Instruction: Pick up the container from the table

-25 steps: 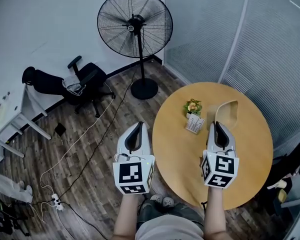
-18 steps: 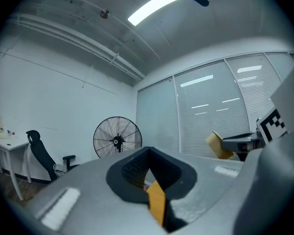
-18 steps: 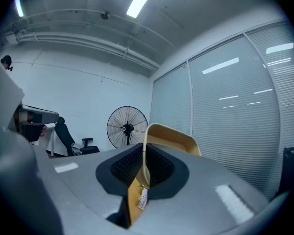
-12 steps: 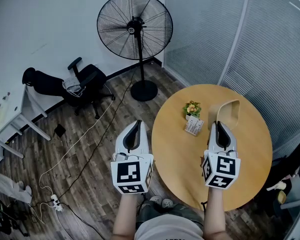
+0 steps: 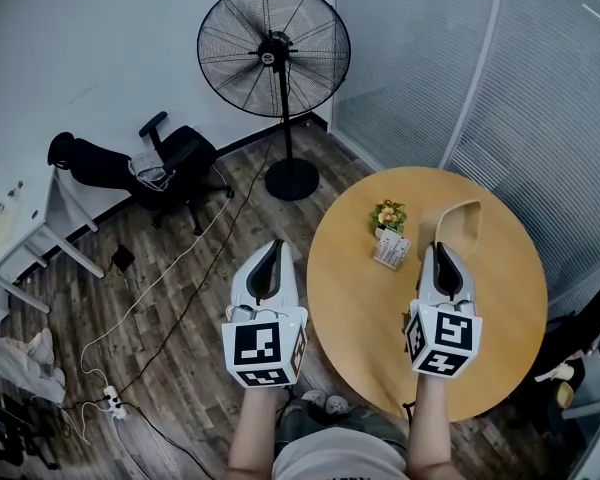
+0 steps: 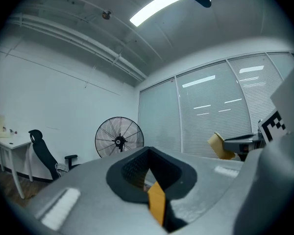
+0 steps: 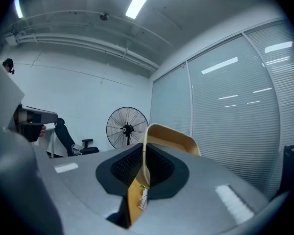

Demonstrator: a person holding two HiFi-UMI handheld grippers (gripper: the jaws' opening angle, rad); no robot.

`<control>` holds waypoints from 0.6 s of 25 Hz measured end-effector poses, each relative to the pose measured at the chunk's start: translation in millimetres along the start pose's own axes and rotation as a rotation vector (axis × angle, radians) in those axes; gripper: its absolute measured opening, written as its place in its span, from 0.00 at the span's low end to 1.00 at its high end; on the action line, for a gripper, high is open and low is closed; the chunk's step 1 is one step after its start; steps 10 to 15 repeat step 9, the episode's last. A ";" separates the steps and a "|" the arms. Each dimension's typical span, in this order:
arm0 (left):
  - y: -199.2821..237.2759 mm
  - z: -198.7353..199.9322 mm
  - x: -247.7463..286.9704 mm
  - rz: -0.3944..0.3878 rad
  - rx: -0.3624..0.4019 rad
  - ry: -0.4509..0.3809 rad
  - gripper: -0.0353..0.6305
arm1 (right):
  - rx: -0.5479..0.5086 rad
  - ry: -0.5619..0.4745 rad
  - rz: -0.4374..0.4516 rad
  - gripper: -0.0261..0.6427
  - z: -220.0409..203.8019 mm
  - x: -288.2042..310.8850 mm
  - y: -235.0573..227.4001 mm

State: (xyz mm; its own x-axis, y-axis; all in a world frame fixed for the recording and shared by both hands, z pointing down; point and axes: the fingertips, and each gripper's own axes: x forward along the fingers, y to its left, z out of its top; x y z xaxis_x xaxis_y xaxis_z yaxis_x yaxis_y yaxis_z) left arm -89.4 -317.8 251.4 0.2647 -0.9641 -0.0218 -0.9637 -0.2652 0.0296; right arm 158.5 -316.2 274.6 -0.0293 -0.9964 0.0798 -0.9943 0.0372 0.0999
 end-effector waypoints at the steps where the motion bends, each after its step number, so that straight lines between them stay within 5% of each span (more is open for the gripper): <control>1: 1.5 -0.1 -1.1 0.003 -0.001 0.000 0.05 | 0.000 0.000 0.001 0.11 -0.1 -0.8 0.8; 15: 6.3 -3.7 -9.5 0.008 -0.005 0.005 0.05 | -0.001 0.003 -0.004 0.11 -4.0 -9.0 4.8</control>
